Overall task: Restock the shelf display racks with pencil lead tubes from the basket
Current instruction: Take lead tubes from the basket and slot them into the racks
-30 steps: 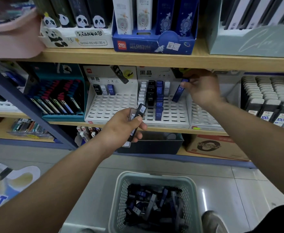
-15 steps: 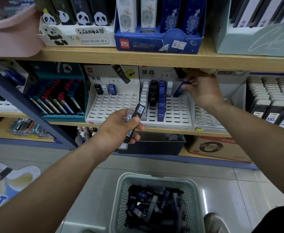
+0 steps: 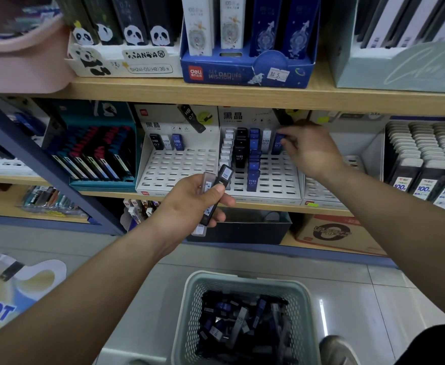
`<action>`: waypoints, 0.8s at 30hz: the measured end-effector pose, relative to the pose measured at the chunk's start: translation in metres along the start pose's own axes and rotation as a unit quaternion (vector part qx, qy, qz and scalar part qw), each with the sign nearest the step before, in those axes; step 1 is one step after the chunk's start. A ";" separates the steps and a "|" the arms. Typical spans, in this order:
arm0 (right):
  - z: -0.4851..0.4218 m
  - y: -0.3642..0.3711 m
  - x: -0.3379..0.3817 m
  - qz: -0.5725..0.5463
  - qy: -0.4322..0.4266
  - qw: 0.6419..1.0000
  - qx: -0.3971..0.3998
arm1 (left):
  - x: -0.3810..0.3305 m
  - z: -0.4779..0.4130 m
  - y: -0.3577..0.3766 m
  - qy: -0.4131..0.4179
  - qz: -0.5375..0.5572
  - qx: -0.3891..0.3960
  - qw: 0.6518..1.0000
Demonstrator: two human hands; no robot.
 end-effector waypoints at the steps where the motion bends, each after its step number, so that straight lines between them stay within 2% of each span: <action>1: 0.001 0.000 0.003 -0.007 0.002 1.000 0.008 | 0.000 0.000 0.000 0.001 0.003 0.001 1.000; 5: 0.020 -0.022 0.027 -0.038 0.024 0.999 -0.024 | -0.003 0.003 0.003 0.007 0.018 0.009 1.000; 7: 0.032 -0.025 0.054 -0.188 0.059 0.980 -0.002 | -0.006 0.006 0.007 0.014 0.020 0.019 1.000; 9: 0.043 -0.018 0.091 -0.356 0.094 0.929 0.048 | -0.008 0.009 0.013 0.019 0.022 0.034 0.999; 10: 0.047 -0.016 0.106 -0.397 0.101 0.910 0.059 | -0.010 0.011 0.016 0.022 0.021 0.043 0.999; 13: 0.056 -0.024 0.124 -0.422 0.115 0.898 0.040 | -0.015 0.018 0.024 0.035 0.014 0.072 0.997; 17: 0.070 -0.025 0.118 -0.491 0.173 0.852 0.046 | -0.019 0.029 0.032 0.055 -0.007 0.093 0.994; 24: 0.067 -0.035 0.109 -0.490 0.153 0.858 0.020 | -0.013 0.028 0.028 0.040 0.014 0.087 0.995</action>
Point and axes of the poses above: each hand's wrist, its own z-axis away from the middle knuckle, its own y-axis out of the palm, x = y × z, the point moved 9 cm from there along -z, towards the middle knuckle, and after that the axes turned 9 degrees about -y, right-handed, at the moved point
